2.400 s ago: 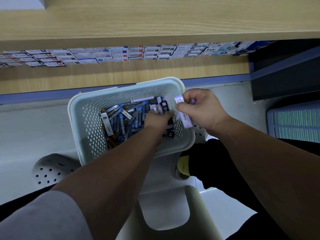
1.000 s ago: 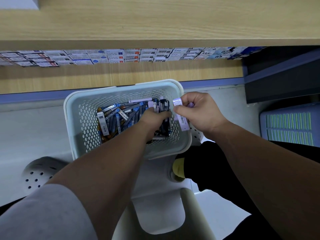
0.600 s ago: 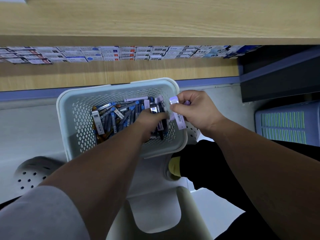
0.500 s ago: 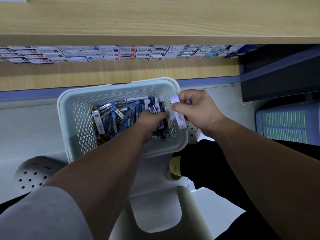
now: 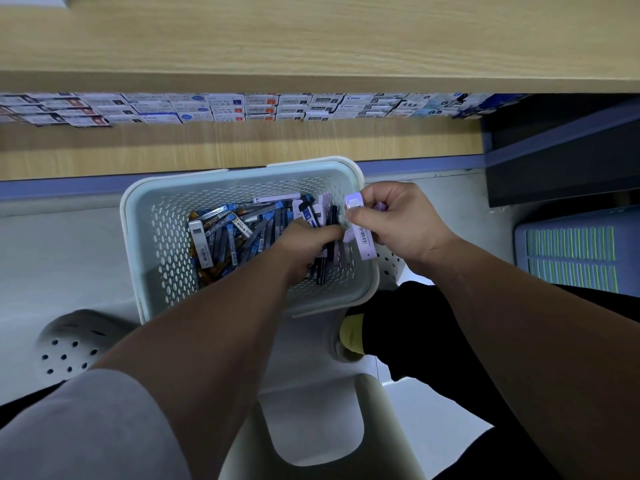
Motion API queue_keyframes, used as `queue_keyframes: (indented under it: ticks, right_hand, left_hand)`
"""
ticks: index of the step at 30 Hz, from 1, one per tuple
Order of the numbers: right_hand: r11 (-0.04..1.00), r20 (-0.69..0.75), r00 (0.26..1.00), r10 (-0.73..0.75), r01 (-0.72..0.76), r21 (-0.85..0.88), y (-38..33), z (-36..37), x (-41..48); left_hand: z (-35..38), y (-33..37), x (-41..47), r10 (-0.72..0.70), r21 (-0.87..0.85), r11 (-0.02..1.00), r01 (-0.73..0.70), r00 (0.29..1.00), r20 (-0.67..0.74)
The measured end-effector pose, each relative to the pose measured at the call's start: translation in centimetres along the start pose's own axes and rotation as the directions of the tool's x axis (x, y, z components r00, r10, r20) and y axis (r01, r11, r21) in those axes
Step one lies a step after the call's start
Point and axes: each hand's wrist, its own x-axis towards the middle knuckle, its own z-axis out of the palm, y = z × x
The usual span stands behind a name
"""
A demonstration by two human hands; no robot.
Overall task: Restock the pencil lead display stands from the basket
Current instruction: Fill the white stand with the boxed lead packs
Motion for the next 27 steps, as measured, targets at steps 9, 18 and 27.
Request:
queue_keyframes:
  ticks: [9, 18, 27]
  right_hand:
    - [1.000, 0.002, 1.000, 0.011, -0.011, -0.002, -0.4, 0.0, -0.3]
    - [0.999, -0.055, 0.998, 0.043, -0.042, 0.012, -0.5, -0.5, -0.2]
    - [0.987, 0.050, 0.996, 0.078, -0.084, 0.134, -3.0, 0.0, -1.6]
  left_hand:
    - [0.4, 0.2, -0.5, 0.018, -0.102, 0.995, -0.021, 0.999, -0.039]
    - [0.5, 0.4, -0.9, 0.004, -0.085, 0.996, -0.008, 0.999, -0.048]
    - [-4.5, 0.7, -3.4, 0.012, -0.140, 0.990, -0.003, 0.998, 0.061]
